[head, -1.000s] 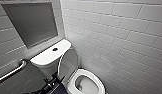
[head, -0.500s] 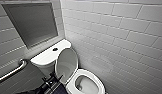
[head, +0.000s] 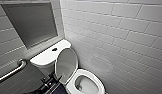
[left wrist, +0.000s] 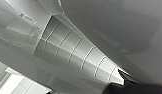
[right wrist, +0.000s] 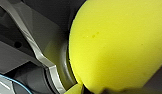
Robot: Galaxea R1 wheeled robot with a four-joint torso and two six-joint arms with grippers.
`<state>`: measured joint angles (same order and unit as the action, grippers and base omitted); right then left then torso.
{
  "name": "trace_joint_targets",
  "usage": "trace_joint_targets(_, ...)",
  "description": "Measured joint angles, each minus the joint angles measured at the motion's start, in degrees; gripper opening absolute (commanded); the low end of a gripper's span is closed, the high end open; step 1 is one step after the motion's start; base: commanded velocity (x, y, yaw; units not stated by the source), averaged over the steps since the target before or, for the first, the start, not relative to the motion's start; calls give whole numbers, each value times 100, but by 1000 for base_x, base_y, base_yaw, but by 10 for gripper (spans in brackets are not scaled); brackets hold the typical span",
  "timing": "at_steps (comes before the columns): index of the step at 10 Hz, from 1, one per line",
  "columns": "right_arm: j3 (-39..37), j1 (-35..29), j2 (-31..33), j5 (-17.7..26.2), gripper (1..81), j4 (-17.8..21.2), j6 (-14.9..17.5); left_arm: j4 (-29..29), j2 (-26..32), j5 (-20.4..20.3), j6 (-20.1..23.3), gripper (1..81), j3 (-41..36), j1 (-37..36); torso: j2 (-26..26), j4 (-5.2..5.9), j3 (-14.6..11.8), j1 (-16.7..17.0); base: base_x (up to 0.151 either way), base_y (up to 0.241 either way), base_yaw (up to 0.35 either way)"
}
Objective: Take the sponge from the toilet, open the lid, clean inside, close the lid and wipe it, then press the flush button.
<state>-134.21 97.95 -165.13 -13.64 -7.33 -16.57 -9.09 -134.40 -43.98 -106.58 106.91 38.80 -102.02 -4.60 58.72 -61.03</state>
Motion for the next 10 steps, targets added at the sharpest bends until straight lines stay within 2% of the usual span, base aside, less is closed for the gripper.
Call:
trace_joint_targets(2, 0, 4, -2, -16, 10, 0, -2, -449, 286, -277, -37, 811, -7, 293, -2, 0, 0, 0, 0, 0, 0)
trace_joint_targets(4, 0, 4, -9, -16, 10, 0, 0, 113, 662, -188, 52, 811, 254, 323, 0, 0, 0, 0, 0, 0, 0)
trace_joint_targets(5, 0, 1, -9, -11, 10, 0, 0, 129, 879, -223, 57, 811, 286, 328, -2, 0, 0, 0, 0, 0, 0)
trace_joint_targets(6, 0, 1, -11, -13, 10, 2, 0, -20, 800, -234, 55, 811, 210, 345, -2, 0, 0, 0, 0, 0, 0)
trace_joint_targets(8, -5, 0, -11, -9, 10, 2, 0, -625, 588, -149, 52, 811, 1, 638, -2, 0, 0, 0, 0, 0, 0)
trace_joint_targets(10, -5, -2, -9, -7, 10, 0, 0, -1690, 629, 74, 50, 811, 111, 795, -2, 0, 0, 0, 0, 0, 0)
